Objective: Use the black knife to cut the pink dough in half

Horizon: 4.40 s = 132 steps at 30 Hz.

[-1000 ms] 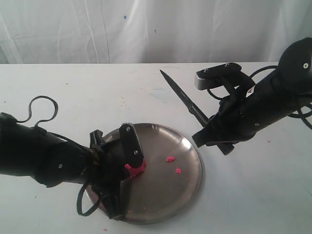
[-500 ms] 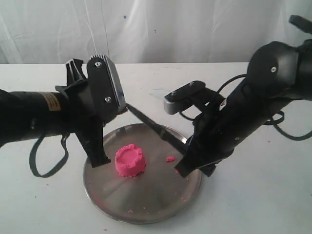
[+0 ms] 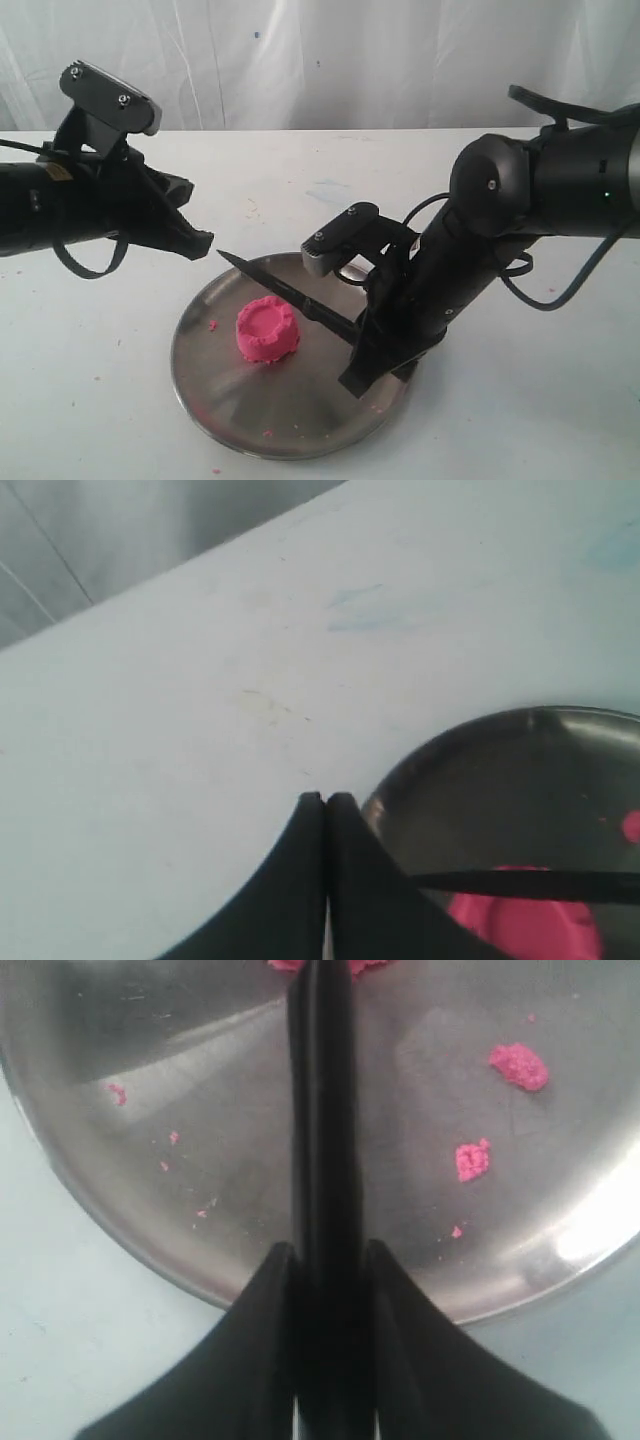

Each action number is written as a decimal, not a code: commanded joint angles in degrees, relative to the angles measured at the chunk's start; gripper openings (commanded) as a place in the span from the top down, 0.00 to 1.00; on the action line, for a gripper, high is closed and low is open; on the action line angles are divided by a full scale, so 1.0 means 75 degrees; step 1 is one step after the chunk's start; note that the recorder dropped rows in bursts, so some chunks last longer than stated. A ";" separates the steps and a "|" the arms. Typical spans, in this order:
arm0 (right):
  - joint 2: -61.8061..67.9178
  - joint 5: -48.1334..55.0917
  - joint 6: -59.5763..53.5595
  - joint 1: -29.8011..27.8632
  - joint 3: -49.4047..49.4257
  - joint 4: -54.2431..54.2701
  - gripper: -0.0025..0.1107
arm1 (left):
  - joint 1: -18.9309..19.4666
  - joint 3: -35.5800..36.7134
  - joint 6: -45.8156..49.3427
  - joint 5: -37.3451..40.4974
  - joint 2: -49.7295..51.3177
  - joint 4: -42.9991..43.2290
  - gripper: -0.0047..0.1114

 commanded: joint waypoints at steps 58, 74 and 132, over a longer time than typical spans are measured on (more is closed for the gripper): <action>0.0773 -0.0214 0.2673 0.1023 -0.0502 -0.3029 0.98 | -0.0396 -0.2395 -0.2227 0.4144 0.2807 0.2924 0.96; 0.0773 -0.0020 0.1755 0.1055 -0.0475 -0.2680 0.98 | -0.0396 -0.2408 -0.2289 0.3951 0.2797 0.2908 0.96; 0.1336 -0.0359 0.2460 0.1055 -0.0565 -0.2904 0.98 | -0.0396 -0.2408 -0.2224 0.3981 0.3600 0.2949 0.96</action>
